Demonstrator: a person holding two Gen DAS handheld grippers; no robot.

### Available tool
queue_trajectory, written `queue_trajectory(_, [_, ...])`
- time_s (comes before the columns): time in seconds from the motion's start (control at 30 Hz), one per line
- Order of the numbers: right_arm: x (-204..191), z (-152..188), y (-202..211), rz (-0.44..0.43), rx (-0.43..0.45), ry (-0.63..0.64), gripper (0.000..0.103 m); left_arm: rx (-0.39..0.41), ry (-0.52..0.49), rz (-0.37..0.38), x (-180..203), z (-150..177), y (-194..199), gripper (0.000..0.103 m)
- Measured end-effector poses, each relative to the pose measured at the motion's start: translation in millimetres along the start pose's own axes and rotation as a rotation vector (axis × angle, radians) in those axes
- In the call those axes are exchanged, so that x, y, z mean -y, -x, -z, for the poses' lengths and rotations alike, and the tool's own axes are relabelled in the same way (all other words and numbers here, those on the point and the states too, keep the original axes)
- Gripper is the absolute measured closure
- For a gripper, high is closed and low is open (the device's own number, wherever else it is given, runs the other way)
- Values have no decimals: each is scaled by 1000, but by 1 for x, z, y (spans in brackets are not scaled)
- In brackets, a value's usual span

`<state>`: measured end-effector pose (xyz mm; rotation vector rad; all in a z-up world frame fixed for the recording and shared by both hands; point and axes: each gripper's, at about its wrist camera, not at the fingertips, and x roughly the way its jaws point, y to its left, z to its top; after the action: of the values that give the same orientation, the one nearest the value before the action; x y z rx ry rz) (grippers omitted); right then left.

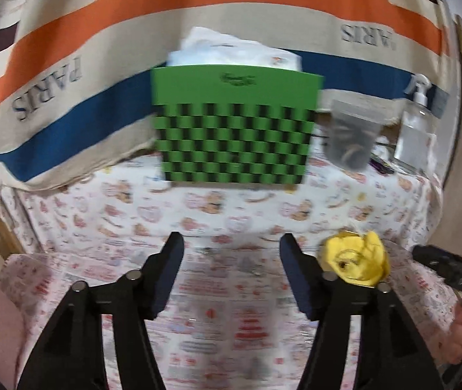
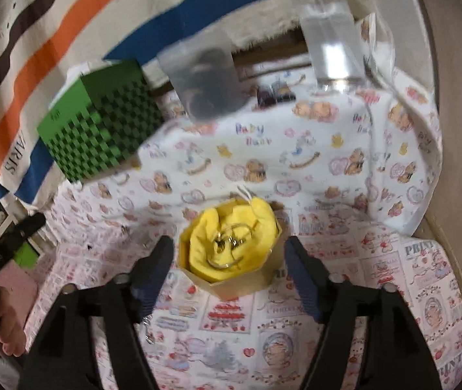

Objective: Organize jewelry

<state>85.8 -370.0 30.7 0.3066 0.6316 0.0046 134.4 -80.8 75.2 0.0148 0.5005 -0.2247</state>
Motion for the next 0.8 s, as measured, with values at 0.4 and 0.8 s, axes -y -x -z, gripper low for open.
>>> queue_trajectory(0.4, [-56, -3, -11, 41, -33, 148, 14, -102, 18, -104, -63, 17, -51, 16])
queue_trajectory(0.8, [-148, -6, -109, 15, -209, 204, 14, -149, 130, -112, -122, 40, -101, 34])
